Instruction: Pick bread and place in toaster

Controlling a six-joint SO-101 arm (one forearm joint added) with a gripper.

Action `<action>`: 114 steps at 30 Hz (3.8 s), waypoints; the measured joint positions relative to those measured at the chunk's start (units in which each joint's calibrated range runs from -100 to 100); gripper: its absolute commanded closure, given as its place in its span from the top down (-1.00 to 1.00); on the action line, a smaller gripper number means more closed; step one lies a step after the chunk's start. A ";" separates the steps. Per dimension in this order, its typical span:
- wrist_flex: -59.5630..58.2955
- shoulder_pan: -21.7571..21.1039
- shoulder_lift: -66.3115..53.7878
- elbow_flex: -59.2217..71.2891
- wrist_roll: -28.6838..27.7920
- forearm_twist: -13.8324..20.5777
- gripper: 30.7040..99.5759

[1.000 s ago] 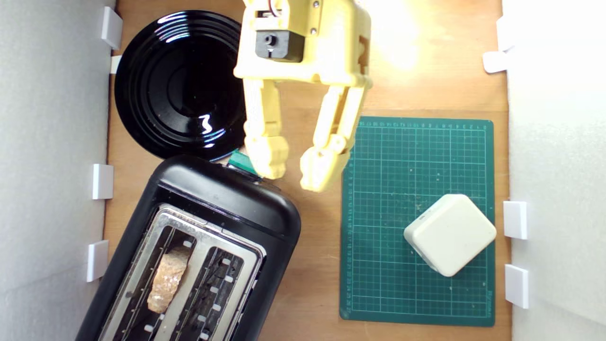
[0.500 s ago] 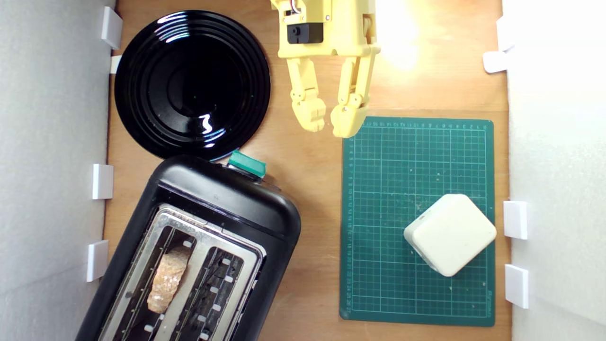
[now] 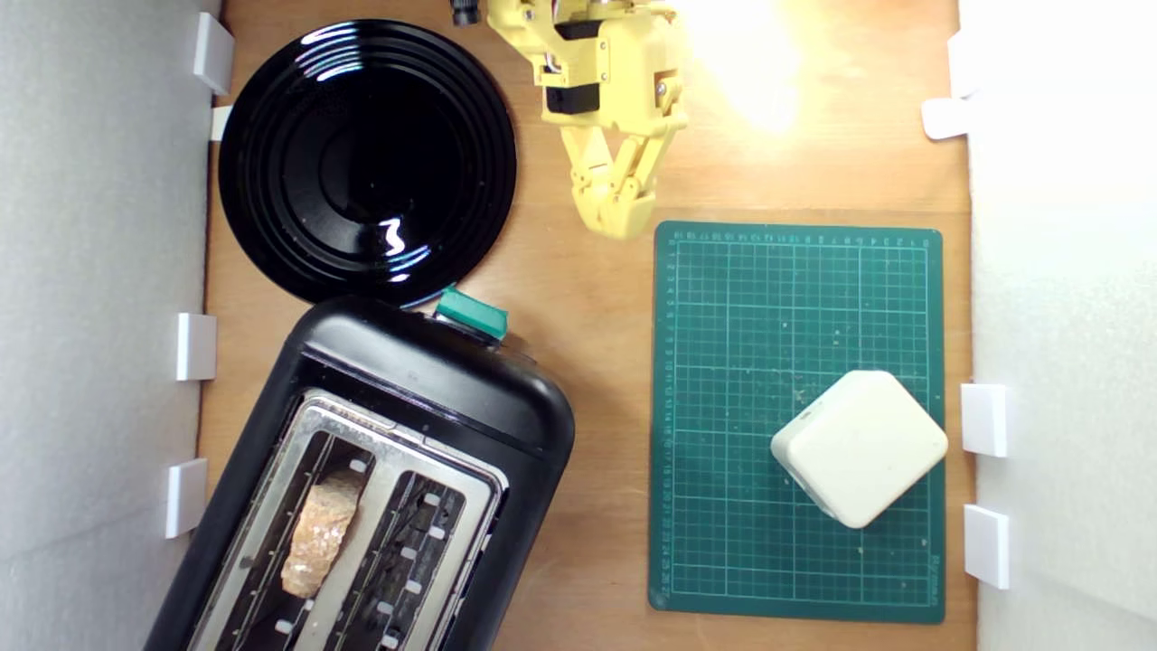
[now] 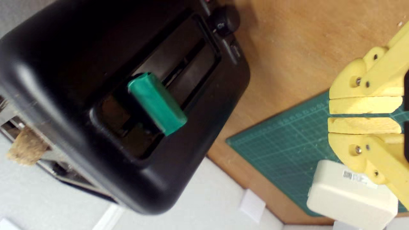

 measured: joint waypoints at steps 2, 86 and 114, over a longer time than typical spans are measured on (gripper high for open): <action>0.00 0.00 -2.27 3.05 0.00 0.00 -0.83; 0.08 0.18 -4.96 14.70 0.41 -3.20 -1.00; 0.08 0.18 -4.96 14.70 0.41 -3.20 -1.00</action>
